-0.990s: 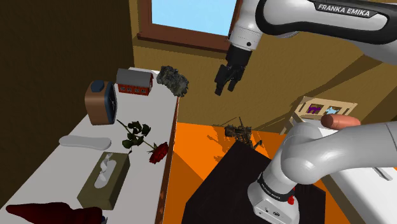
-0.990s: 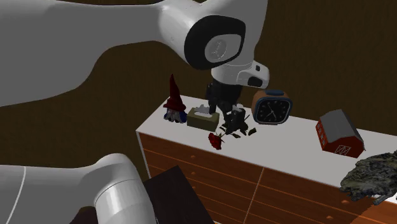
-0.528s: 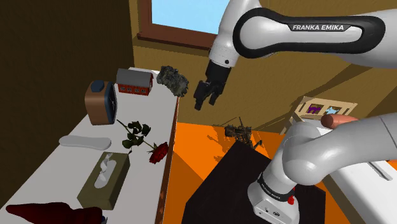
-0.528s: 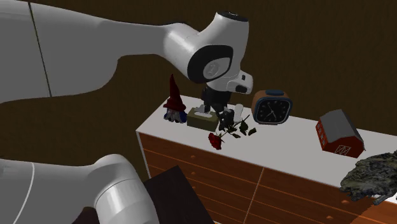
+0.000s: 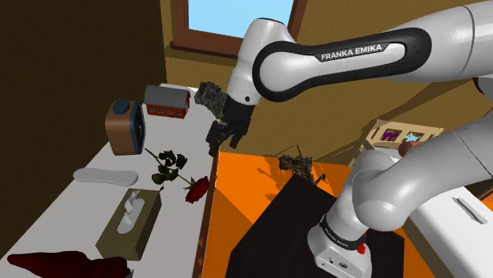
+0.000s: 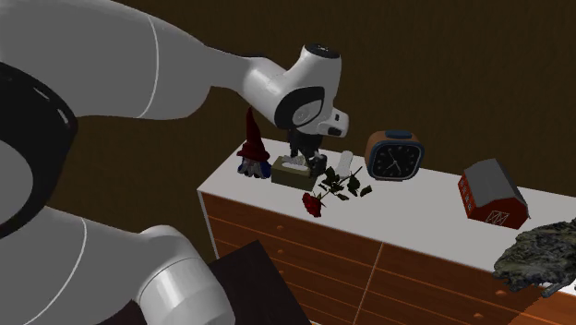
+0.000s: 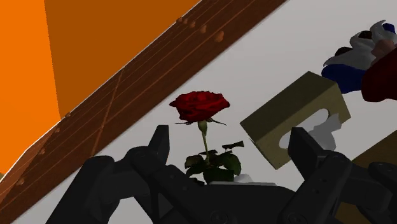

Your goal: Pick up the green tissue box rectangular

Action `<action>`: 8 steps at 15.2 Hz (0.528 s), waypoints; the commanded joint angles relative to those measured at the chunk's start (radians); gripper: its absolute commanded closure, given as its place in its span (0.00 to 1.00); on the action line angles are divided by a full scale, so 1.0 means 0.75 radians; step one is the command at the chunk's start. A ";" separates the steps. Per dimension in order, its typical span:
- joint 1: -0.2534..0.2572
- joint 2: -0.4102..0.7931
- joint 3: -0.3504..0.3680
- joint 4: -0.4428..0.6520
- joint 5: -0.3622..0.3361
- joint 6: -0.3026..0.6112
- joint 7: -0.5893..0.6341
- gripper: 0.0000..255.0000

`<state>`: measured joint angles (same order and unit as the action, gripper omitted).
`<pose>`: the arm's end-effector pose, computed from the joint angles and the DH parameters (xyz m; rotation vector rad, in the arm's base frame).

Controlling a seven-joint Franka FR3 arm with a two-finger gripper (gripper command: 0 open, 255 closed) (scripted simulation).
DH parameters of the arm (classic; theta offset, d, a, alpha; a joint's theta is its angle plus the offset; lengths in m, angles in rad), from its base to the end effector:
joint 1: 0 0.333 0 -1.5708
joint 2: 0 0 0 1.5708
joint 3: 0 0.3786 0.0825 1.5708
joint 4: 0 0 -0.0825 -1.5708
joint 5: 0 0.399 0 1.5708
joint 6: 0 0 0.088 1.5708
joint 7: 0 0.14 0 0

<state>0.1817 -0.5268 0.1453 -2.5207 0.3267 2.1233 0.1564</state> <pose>0.3577 0.1499 0.4853 -2.9001 -0.0019 -0.1106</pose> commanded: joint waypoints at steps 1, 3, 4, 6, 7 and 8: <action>0.023 0.071 0.028 0.003 0.032 0.089 0.002 0.00; 0.046 0.152 0.061 0.024 0.060 0.170 0.012 0.00; 0.057 0.193 0.077 0.037 0.073 0.209 0.017 0.00; 0.078 0.278 0.109 0.069 0.094 0.284 0.028 0.00; 0.088 0.321 0.125 0.087 0.102 0.321 0.034 0.00; 0.097 0.365 0.140 0.107 0.108 0.357 0.040 0.00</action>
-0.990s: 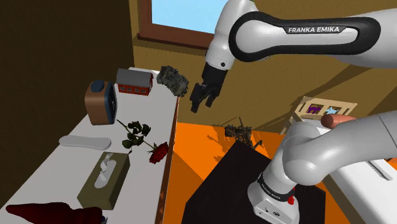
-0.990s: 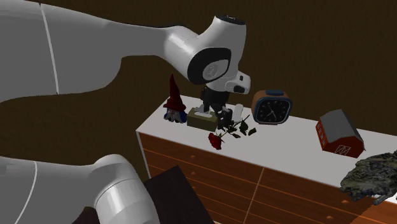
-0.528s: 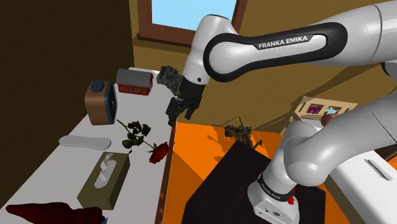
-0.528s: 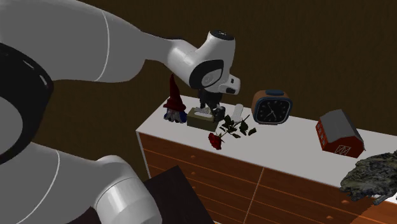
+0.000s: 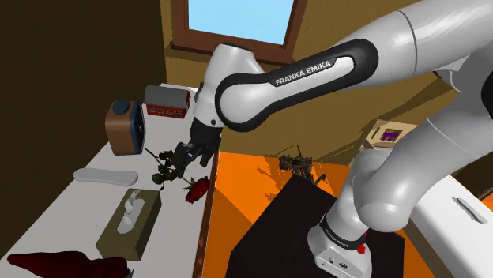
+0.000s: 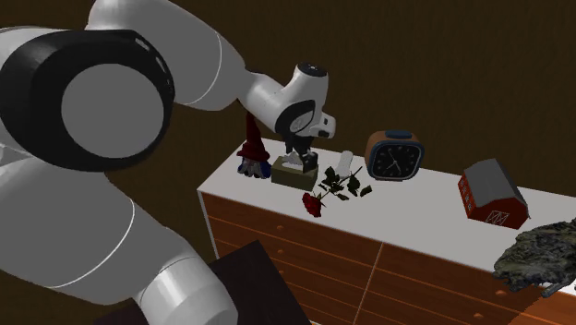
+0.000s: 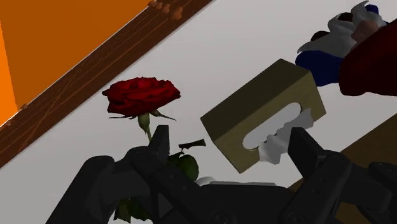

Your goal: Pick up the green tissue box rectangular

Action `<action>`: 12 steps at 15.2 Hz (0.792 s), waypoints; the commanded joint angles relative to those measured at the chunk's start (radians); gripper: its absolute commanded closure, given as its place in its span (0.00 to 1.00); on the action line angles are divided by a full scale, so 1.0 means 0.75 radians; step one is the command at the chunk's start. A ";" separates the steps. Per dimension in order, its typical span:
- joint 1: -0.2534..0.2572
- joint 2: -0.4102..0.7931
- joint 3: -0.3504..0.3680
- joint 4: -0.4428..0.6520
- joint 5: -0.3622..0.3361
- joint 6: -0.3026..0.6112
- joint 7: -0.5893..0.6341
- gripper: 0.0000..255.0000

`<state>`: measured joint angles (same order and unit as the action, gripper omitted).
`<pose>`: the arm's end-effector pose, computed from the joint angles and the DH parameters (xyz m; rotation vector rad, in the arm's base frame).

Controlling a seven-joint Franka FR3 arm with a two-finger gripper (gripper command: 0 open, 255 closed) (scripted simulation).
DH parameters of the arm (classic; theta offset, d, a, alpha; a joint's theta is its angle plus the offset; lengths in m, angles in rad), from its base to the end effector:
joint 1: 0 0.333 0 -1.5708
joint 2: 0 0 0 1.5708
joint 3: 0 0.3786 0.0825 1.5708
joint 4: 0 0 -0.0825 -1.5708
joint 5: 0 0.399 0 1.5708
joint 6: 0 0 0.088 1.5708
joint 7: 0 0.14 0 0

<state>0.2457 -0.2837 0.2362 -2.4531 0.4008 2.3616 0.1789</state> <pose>0.4043 0.2304 0.4400 -2.8476 -0.0574 -0.1470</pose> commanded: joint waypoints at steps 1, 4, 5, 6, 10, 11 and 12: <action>0.021 0.086 0.033 0.038 0.014 0.073 0.017 0.00; 0.046 0.221 0.076 0.111 0.015 0.171 0.043 0.00; 0.055 0.267 0.089 0.138 0.011 0.201 0.054 0.00; 0.063 0.313 0.102 0.166 0.005 0.230 0.065 0.00; 0.102 0.498 0.140 0.294 -0.045 0.333 0.124 0.00; 0.114 0.544 0.146 0.329 -0.062 0.355 0.141 0.00; 0.127 0.590 0.149 0.366 -0.081 0.375 0.159 0.00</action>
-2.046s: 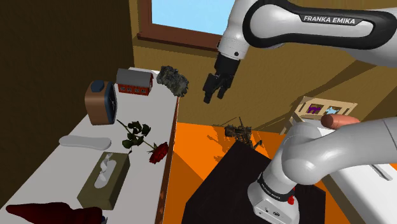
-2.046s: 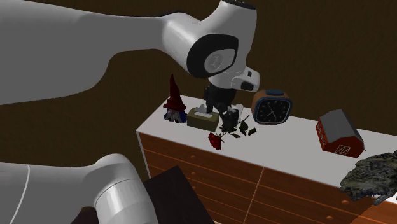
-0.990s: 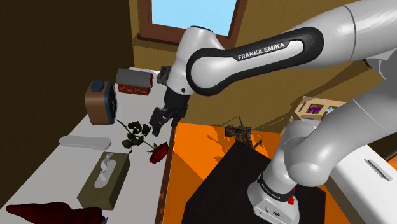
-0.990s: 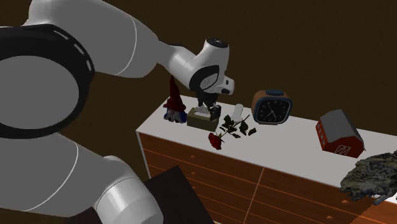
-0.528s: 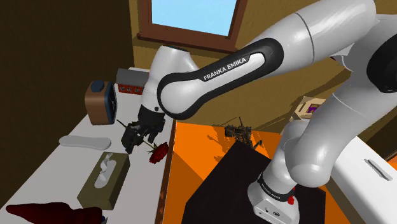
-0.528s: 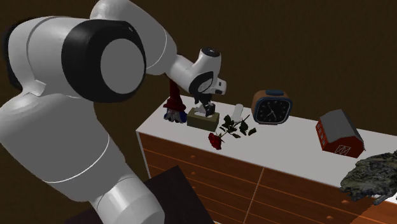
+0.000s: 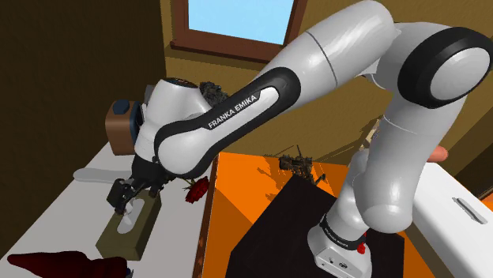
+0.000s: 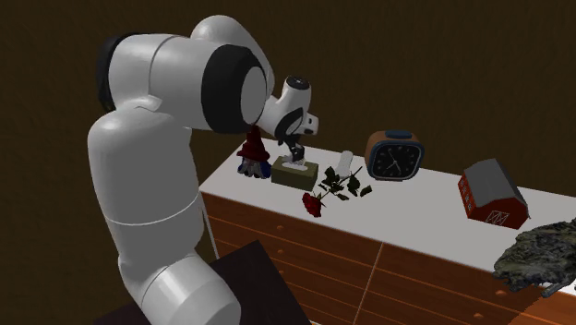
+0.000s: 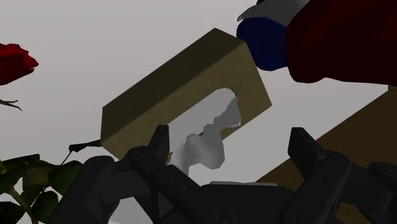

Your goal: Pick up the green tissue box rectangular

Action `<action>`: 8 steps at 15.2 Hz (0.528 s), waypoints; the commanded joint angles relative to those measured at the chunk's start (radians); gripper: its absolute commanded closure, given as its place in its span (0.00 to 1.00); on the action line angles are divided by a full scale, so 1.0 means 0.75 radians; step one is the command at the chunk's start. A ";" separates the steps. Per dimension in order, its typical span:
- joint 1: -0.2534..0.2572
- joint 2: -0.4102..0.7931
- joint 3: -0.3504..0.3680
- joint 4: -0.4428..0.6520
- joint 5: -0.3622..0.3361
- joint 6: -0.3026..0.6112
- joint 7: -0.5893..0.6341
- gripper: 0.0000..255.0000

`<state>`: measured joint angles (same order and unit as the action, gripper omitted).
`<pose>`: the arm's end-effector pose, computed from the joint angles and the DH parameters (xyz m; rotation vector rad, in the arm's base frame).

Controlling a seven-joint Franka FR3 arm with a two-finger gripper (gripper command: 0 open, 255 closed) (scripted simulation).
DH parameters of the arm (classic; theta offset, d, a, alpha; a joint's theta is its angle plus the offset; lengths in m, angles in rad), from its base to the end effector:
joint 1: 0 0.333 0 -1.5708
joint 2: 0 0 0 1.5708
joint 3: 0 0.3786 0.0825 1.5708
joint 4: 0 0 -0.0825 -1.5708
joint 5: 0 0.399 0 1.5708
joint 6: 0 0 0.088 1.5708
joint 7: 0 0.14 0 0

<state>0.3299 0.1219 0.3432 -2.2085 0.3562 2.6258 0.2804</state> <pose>0.4715 0.3684 0.3792 -2.7657 -0.1375 -0.1975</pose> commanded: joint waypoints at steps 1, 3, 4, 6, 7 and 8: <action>0.029 0.091 0.008 0.074 -0.040 0.040 0.041 0.00; 0.032 0.115 0.007 0.065 -0.037 0.072 0.031 0.00; 0.033 0.128 0.008 0.061 -0.036 0.088 0.027 0.00; 0.035 0.154 0.009 0.054 -0.033 0.120 0.018 0.00; 0.036 0.167 0.009 0.051 -0.032 0.136 0.014 0.00; 0.036 0.181 0.010 0.049 -0.031 0.152 0.009 0.00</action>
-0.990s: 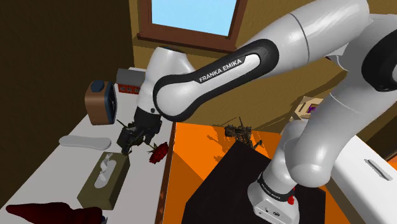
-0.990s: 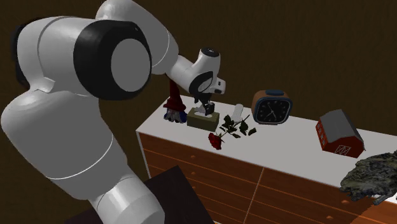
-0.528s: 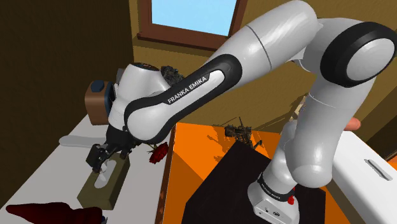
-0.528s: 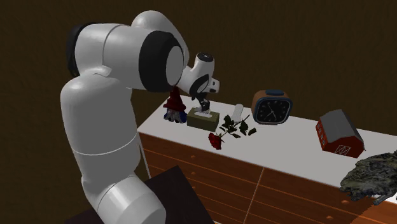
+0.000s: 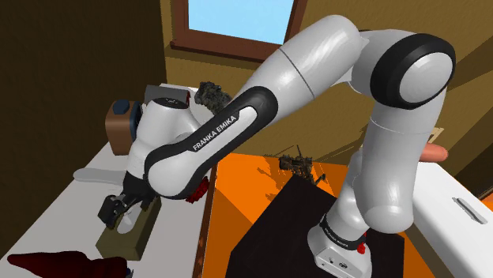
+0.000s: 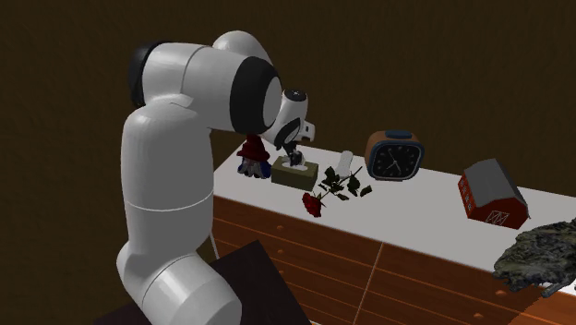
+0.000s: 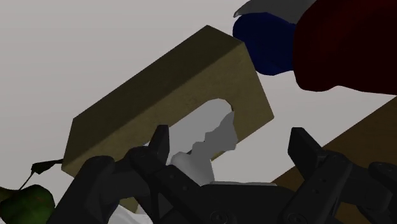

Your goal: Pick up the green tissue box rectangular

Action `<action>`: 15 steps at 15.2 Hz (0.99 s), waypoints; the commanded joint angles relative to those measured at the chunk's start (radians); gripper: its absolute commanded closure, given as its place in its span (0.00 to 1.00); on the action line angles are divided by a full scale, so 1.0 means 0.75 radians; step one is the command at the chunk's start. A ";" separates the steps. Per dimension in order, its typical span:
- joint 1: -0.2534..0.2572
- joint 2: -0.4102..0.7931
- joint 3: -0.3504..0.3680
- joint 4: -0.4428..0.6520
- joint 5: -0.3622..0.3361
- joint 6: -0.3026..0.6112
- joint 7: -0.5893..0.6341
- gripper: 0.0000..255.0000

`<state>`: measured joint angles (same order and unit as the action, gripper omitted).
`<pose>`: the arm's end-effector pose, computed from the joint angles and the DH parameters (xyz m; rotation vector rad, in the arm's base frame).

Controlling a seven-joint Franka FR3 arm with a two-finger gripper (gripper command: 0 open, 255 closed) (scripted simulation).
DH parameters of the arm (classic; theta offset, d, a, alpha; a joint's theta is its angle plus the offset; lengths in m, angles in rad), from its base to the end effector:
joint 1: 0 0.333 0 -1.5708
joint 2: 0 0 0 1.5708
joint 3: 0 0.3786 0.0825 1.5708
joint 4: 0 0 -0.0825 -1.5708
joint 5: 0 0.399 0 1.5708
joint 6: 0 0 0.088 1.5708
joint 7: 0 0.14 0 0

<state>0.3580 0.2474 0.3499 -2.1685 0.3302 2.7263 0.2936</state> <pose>0.4839 0.3953 0.3372 -2.7518 -0.1499 -0.2053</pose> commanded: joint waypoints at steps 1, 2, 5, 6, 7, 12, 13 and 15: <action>-0.001 0.022 0.001 -0.006 0.004 0.027 -0.011 0.00; -0.001 0.022 0.001 -0.006 0.004 0.027 -0.011 0.00; -0.002 0.022 0.001 -0.006 0.005 0.028 -0.013 1.00; -0.003 0.021 0.002 -0.008 0.006 0.028 -0.014 1.00; -0.003 0.019 0.002 -0.008 0.006 0.027 -0.014 1.00; -0.001 0.022 0.001 -0.006 0.004 0.027 -0.011 1.00; -0.001 0.008 0.000 -0.004 0.003 0.011 -0.006 1.00; -0.003 -0.019 -0.001 0.002 0.001 -0.020 0.002 1.00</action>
<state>0.3559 0.2400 0.3499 -2.1706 0.3326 2.7232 0.2920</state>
